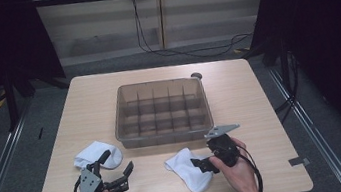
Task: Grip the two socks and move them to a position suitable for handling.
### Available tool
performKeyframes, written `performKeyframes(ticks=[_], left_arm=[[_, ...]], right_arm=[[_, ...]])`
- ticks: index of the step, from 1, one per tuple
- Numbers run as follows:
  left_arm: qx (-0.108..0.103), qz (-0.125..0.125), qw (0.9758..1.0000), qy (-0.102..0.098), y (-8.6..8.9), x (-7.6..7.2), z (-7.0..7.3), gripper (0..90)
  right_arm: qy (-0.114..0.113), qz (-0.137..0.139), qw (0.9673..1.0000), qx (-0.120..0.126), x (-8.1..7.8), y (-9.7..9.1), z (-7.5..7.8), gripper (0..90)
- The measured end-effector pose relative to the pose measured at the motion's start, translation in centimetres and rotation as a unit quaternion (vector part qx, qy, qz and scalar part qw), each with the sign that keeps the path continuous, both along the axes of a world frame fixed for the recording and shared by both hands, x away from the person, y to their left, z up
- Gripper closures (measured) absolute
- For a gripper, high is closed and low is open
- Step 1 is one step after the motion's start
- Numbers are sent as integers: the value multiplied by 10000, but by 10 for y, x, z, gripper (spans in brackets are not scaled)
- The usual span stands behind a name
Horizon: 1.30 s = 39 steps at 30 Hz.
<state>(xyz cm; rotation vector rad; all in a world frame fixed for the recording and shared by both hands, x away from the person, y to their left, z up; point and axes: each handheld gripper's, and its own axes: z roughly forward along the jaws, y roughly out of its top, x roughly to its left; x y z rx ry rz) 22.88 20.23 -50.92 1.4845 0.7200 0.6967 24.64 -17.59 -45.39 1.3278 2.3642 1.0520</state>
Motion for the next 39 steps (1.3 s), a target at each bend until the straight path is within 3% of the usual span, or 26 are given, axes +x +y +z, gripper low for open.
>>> performKeyframes(ticks=[3,6,7,10,11,16,19,20,22,23,24,26,29,30,32,38,39], left_arm=[[7,-10,10000,-7,0,0,0,157],[7,-9,10000,-6,0,0,0,157],[6,-8,10000,-9,0,0,0,157],[-25,51,10000,6,0,0,0,157],[-19,47,10000,-1,0,0,0,157],[-4,59,10000,0,0,0,0,156],[-88,75,9999,49,-1,0,0,156],[-84,87,9999,61,-1,0,0,157],[-63,76,9999,53,-1,0,0,157],[-24,72,10000,47,-1,0,0,157],[-64,78,9999,48,-2,0,0,157],[-62,40,10000,14,-1,0,0,155],[0,-16,10000,-3,0,1,0,154],[-26,-9,10000,56,-1,1,0,154],[-55,26,9998,187,-2,3,1,157],[24,-31,9976,698,-1,12,5,162],[67,-42,9973,728,0,12,6,162]], right_arm=[[-382,-437,9971,496,-8,-21,-5,141],[-776,-863,9913,625,-15,-35,-9,141],[-943,-1041,9878,671,-17,-40,-10,141],[-1462,-1347,9736,1122,-23,-55,-15,140],[-1730,-1561,9656,1156,-25,-59,-18,141],[-2422,-2152,9403,1047,-31,-73,-34,142],[-2673,-2560,9244,922,-32,-78,-42,158],[-2784,-2781,9151,877,-32,-79,-44,176],[-2895,-2935,9061,952,-31,-83,-49,203],[-2895,-2901,9073,944,-31,-84,-50,172],[-2925,-2899,9065,933,-32,-85,-52,164],[-3005,-2916,9025,1005,-33,-87,-53,161],[-3081,-2835,9033,935,-33,-84,-53,140],[-3128,-2759,9043,912,-34,-84,-54,136],[-3269,-2611,9033,954,-37,-83,-54,136],[-3847,-2452,8859,845,-48,-77,-58,126],[-3814,-2417,8880,874,-48,-78,-57,126]])
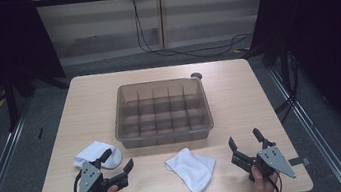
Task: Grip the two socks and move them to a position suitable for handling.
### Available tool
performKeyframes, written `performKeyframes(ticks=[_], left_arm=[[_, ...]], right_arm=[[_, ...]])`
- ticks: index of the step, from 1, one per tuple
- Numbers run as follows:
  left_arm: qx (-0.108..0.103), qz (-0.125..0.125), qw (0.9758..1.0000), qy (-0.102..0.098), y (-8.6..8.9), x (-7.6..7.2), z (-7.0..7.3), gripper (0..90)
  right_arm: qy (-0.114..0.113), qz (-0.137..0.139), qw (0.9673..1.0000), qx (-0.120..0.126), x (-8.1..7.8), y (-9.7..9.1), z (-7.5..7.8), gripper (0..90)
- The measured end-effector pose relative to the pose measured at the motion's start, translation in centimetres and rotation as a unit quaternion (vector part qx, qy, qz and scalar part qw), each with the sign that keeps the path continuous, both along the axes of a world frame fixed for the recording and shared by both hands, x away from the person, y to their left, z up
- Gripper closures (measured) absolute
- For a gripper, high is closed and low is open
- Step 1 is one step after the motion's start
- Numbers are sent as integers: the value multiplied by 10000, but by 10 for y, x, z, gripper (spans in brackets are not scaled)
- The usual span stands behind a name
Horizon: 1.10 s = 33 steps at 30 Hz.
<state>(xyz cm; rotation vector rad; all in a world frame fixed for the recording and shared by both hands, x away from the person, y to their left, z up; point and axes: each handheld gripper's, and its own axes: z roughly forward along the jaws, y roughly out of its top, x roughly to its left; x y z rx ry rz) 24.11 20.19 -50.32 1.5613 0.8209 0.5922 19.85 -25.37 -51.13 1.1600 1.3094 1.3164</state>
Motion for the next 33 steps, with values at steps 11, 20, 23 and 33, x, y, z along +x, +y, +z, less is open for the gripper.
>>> performKeyframes(ticks=[11,20,23,33], left_arm=[[945,55,9907,978,16,13,34,171],[1184,110,9829,1409,21,26,56,202],[1385,12,9788,1507,19,32,65,205],[1879,-102,9577,2180,32,56,79,243]], right_arm=[[5,169,9999,4,0,-1,0,135],[4,170,9999,2,0,-1,0,136],[3,172,9999,3,0,-1,0,137],[3,212,9998,4,0,-1,0,138]])
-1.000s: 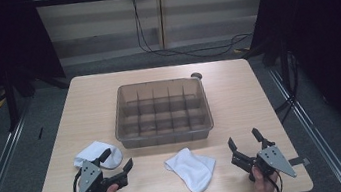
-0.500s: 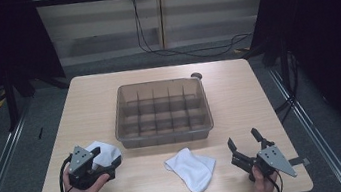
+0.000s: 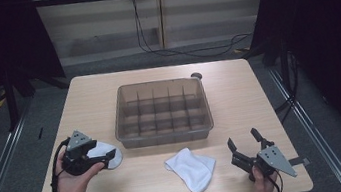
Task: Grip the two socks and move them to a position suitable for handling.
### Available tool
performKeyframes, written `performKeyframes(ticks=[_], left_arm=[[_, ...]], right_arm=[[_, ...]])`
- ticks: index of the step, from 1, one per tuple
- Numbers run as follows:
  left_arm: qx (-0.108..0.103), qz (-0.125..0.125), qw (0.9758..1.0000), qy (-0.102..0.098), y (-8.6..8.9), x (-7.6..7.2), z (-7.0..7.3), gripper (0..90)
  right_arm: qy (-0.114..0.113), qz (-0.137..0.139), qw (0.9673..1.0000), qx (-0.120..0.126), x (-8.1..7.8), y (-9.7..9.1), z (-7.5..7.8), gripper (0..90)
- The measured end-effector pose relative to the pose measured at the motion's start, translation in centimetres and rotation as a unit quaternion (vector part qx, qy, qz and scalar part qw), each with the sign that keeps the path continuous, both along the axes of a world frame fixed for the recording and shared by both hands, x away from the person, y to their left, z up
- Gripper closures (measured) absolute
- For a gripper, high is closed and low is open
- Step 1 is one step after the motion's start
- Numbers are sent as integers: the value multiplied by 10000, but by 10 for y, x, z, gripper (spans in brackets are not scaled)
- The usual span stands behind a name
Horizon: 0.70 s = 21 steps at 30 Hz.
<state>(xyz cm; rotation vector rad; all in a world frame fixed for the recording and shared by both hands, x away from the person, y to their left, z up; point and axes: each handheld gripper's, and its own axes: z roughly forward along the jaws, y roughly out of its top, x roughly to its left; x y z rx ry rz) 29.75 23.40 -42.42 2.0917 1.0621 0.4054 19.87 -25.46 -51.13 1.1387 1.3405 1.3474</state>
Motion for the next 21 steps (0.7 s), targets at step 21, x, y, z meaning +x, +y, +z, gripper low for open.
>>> performKeyframes(ticks=[21], left_arm=[[1414,-48,9716,1897,7,55,-23,174]], right_arm=[[-9,125,9999,-2,0,0,0,140]])
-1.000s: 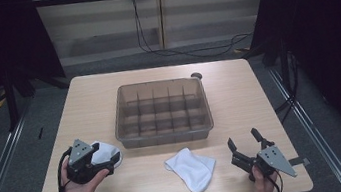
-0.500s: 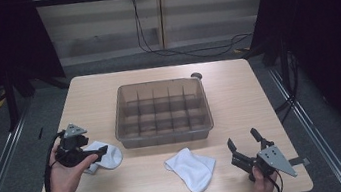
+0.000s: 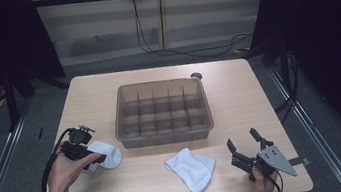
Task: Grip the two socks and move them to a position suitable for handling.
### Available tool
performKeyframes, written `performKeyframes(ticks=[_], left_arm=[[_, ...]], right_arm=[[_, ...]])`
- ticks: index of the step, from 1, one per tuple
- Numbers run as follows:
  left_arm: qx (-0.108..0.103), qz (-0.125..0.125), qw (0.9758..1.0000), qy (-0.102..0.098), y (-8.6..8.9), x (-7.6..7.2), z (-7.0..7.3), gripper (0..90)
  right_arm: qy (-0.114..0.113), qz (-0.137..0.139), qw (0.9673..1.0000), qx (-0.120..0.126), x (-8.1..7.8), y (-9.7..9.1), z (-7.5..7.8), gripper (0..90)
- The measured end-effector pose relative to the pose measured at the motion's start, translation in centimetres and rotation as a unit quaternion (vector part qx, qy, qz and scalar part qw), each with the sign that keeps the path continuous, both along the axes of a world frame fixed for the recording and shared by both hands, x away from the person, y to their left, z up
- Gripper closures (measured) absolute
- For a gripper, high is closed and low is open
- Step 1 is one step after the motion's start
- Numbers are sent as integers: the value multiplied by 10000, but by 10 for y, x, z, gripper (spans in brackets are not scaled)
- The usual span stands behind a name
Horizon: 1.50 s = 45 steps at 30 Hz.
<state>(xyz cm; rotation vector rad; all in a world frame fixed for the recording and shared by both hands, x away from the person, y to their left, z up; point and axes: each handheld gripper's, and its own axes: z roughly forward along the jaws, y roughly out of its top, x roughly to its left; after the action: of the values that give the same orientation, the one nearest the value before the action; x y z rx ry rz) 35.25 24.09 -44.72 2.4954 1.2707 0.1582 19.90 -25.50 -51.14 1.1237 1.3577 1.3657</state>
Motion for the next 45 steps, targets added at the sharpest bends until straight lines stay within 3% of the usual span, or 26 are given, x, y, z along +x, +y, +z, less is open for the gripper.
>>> performKeyframes(ticks=[3,5,6,7,9,10,15,21,25,29,33,39,41,45], left_arm=[[65,116,9998,130,0,5,-3,174],[168,215,9995,153,1,10,-5,176],[270,96,9995,159,3,14,-6,172],[319,226,9990,205,2,14,-8,173],[456,227,9986,162,2,15,-9,175],[391,261,9988,155,1,15,-10,174],[453,193,9980,394,3,20,-19,158],[674,146,9961,552,2,25,-26,152],[734,178,9947,697,1,26,-32,45],[718,173,9942,779,2,26,-32,30],[616,328,9950,720,6,25,-26,199],[557,245,9960,652,6,23,-22,373],[537,197,9964,628,5,22,-20,515],[478,231,9965,640,5,20,-19,639]], right_arm=[[-4,21,10000,-3,0,0,0,141],[5,34,10000,2,0,0,0,141],[5,36,10000,1,0,0,0,141],[7,45,10000,0,0,0,0,141],[7,53,10000,-1,0,0,0,141],[5,55,10000,0,0,0,0,141],[6,56,10000,3,0,0,0,140],[6,58,10000,5,0,0,0,140],[6,57,10000,3,0,0,0,139],[7,58,10000,3,0,0,0,139],[7,57,10000,5,0,0,0,139],[8,55,10000,5,0,0,0,139],[9,56,10000,5,0,0,0,139],[11,53,10000,5,0,0,0,139]])
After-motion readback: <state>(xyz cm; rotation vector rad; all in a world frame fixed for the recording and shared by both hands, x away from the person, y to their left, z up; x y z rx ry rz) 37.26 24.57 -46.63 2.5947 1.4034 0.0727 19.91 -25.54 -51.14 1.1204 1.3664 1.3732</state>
